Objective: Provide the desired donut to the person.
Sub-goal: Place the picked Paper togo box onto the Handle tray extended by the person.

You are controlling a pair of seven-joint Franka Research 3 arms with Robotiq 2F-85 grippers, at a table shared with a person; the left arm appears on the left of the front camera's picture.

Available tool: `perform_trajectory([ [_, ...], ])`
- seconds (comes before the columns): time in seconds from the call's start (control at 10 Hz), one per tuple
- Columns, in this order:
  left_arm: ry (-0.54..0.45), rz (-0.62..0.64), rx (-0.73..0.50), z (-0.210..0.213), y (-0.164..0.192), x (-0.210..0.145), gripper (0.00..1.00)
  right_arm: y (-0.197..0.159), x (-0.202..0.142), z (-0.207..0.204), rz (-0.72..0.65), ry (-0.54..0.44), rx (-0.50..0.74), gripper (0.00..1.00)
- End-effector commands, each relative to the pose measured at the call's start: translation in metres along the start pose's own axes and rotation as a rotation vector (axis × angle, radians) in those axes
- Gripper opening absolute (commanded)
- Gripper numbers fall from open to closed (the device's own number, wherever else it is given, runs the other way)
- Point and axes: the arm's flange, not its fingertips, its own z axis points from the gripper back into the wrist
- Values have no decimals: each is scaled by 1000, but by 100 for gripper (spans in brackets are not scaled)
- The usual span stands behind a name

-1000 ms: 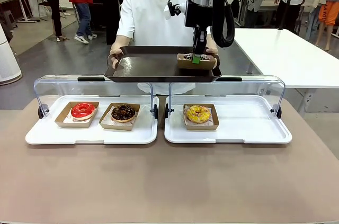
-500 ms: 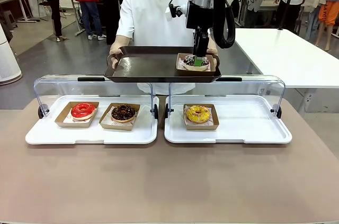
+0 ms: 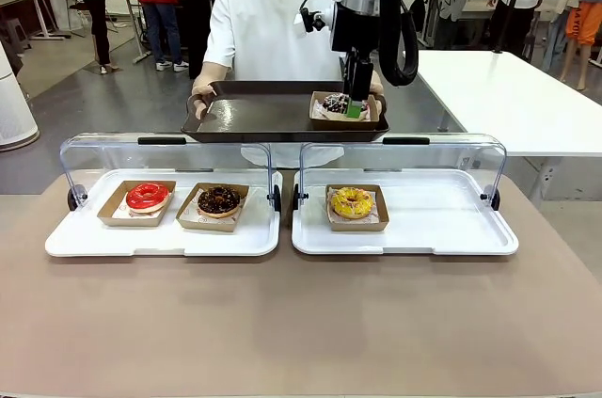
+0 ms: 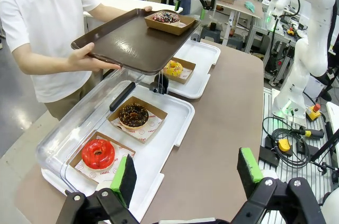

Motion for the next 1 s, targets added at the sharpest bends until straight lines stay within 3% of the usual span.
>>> perform_trajectory([
  [0.0, -7, -3, -2, 1, -1, 0, 100, 13, -6, 7, 44, 8, 3, 100],
  [0.4, -7, -3, -2, 1, -1, 0, 100, 79, -47, 92, 146, 84, -2, 100],
  [0.9, -7, -3, -2, 1, -1, 0, 100, 154, -128, 92, 105, 72, -112, 100],
])
